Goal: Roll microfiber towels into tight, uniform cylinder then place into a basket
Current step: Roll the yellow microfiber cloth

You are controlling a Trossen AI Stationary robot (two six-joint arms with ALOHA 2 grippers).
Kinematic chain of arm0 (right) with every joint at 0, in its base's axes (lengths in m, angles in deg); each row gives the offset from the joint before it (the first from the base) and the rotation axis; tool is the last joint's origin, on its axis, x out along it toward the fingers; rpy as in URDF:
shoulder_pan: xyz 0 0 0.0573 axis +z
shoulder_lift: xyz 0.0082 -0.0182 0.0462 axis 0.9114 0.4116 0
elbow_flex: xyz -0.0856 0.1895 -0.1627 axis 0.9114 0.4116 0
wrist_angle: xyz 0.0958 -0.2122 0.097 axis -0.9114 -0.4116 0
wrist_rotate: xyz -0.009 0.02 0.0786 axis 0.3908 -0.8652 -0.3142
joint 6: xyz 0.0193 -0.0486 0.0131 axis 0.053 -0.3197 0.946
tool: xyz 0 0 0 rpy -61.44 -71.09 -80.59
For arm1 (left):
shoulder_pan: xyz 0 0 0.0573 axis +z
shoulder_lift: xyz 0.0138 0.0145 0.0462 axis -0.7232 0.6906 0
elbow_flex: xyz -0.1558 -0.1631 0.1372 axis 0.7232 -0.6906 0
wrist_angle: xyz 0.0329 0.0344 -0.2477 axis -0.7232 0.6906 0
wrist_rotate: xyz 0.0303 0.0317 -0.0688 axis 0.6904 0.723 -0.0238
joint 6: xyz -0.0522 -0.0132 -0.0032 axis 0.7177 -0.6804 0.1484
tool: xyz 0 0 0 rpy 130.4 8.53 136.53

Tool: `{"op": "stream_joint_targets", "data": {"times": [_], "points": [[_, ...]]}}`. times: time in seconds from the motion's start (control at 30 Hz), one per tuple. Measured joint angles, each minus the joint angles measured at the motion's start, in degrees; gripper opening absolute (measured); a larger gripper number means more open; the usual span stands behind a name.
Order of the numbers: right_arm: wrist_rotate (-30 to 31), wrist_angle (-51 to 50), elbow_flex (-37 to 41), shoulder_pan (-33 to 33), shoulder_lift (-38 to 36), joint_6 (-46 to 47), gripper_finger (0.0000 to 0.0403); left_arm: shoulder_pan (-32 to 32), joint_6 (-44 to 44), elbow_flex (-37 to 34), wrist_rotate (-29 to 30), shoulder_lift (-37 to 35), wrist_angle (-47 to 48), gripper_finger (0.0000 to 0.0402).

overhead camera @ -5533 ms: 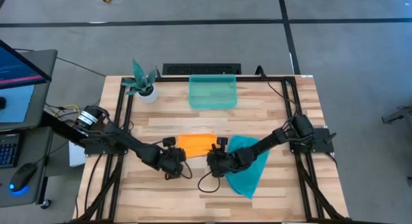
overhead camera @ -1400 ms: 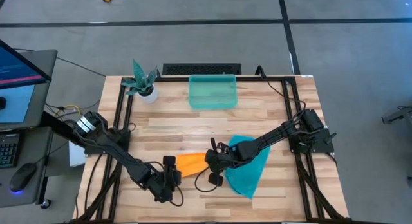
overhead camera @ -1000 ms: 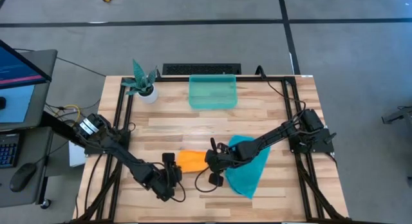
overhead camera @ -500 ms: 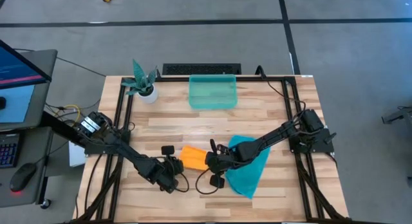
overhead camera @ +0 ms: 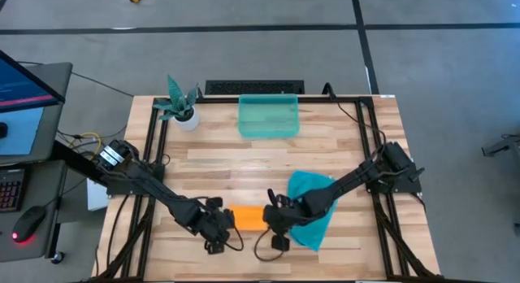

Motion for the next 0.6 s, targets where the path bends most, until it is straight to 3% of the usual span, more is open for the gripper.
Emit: {"op": "stream_joint_targets", "data": {"times": [0.17,0.6], "points": [[-1.5,2.9,0.0,2.8,0.0,-0.3,0.0011,0.9,7.4,5.1,-9.5,0.0,4.4,0.0020],[-1.2,1.7,0.0,1.5,0.0,7.8,0.0013,12.2,11.9,3.7,-20.3,0.0,8.1,0.0019]]}}
